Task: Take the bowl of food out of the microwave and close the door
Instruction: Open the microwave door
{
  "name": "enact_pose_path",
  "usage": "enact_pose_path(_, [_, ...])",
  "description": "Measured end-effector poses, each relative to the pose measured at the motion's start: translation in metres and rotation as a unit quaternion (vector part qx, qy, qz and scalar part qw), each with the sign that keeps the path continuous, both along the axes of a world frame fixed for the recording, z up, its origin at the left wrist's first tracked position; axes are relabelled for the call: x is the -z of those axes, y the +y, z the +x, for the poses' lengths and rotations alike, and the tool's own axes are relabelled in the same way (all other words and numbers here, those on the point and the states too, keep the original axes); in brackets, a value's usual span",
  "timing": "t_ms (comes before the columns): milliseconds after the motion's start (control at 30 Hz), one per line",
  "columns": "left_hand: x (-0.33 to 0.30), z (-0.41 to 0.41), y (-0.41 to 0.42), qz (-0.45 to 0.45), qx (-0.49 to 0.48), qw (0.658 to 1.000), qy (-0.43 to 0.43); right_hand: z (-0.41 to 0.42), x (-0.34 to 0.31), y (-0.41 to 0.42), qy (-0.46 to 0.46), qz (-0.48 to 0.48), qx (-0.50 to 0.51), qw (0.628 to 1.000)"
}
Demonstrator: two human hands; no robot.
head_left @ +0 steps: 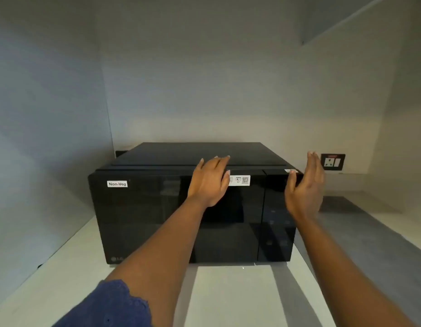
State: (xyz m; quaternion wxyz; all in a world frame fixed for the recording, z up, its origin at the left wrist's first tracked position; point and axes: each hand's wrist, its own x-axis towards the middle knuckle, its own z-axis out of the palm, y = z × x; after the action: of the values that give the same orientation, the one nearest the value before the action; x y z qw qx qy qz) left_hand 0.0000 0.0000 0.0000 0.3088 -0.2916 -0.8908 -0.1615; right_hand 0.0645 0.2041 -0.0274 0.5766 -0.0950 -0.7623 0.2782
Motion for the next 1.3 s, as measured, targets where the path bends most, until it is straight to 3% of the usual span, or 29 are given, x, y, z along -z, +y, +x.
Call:
enact_pose_path(233, [0.019,0.002,0.011,0.012,-0.01,0.999,0.046,0.012,0.091,0.013,-0.117,-0.158,-0.038,0.98])
enact_pose_path(433, [0.025,0.003,0.012,0.025,-0.016,0.997,0.073,0.026,0.145,0.003,-0.213,-0.229,-0.151,0.938])
enact_pose_path(567, [0.028,0.003,0.013,0.018,-0.026,0.996,0.084,0.027,0.159,-0.005,-0.263,-0.246,-0.159,0.919])
enact_pose_path(1300, [0.033,-0.002,0.016,0.011,-0.04,0.991,0.124,0.002,0.181,-0.019,-0.196,-0.324,-0.076,0.922])
